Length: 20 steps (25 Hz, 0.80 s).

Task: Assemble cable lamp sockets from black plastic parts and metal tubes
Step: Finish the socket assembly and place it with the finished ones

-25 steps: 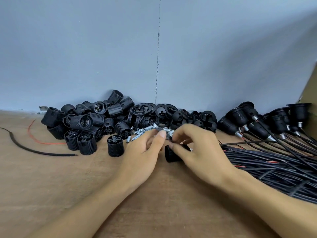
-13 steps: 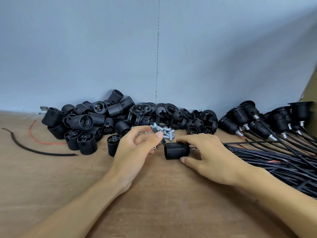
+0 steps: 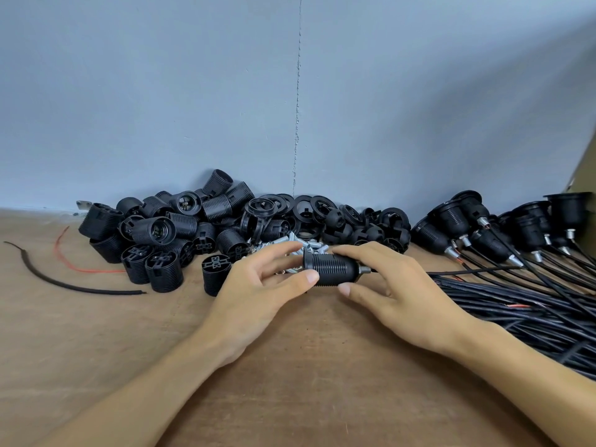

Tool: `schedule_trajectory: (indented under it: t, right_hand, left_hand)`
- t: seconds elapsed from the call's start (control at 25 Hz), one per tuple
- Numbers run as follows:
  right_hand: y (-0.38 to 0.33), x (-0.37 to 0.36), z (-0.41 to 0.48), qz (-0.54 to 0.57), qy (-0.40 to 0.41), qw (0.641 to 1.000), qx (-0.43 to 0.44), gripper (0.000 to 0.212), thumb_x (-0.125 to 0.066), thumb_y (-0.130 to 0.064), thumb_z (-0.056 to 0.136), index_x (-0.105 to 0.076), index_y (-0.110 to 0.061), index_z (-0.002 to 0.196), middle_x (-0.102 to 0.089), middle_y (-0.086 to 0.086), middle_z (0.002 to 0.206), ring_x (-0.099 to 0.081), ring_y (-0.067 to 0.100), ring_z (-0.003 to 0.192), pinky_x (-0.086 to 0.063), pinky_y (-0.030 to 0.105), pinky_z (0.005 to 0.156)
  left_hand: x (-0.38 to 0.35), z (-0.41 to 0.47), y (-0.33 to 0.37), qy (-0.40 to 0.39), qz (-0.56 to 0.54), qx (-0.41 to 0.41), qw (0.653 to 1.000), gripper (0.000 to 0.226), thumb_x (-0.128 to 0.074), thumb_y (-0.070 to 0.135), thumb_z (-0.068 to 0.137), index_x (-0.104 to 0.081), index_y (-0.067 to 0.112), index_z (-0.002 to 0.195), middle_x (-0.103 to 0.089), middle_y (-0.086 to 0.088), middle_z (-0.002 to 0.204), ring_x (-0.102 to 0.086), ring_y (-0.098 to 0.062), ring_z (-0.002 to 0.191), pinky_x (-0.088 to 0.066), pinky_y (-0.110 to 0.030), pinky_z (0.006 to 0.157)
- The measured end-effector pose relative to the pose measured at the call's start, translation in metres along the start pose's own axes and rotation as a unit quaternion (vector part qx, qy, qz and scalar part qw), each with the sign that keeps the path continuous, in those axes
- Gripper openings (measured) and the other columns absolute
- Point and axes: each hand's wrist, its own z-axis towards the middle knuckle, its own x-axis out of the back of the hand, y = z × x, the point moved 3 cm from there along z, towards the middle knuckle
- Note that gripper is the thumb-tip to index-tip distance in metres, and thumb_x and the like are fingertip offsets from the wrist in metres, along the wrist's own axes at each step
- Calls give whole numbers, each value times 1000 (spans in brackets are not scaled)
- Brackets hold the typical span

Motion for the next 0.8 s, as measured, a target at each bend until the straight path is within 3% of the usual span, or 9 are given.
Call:
schedule_trajectory:
  t: [0.16,0.32,0.44,0.64,0.8]
  right_hand:
    - [-2,3,0,20,-2,1000,-3,45,-65,-39,93,-56,-33,137,-60,-20,123,-54,1,117,-47,22,88]
    - [-2,3,1,27,-11,1000,-8,44,-60,-44,95,-56,-34,138,-60,-24,130,-52,-4,123,-45,25,101]
    - [-2,2,1,25,-17,1000,-4,45,-60,-45,95,-56,-33,138,-59,-25,131,-52,-5,122,-45,24,100]
    - [-4,1,1,12,-8,1000,6,44,-59,-47,95,-57,-33,137,-60,-25,130,-52,-7,121,-42,18,100]
    - [-5,1,1,23,-7,1000,6,38,-55,-46,98,-58,-34,134,-62,-28,127,-56,-7,118,-46,26,100]
  left_hand:
    - [-2,-2,4,-15,11,-29,999,63,-86,27,73,-66,27,133,-71,15,126,-67,-5,116,-49,-12,95]
    - [-6,-5,7,-24,9,-46,999,60,-83,7,81,-63,25,135,-69,15,129,-66,-6,119,-50,-13,93]
    - [-8,-6,7,-26,9,-49,998,56,-75,-6,85,-65,26,130,-70,15,128,-67,-7,118,-50,-12,90]
    - [-8,-6,8,-20,16,-52,998,56,-75,-5,85,-65,27,130,-74,11,121,-69,-7,114,-52,-13,88]
    - [-8,-8,10,-8,45,-63,997,56,-75,-4,86,-63,30,129,-74,10,121,-70,-9,113,-53,-19,94]
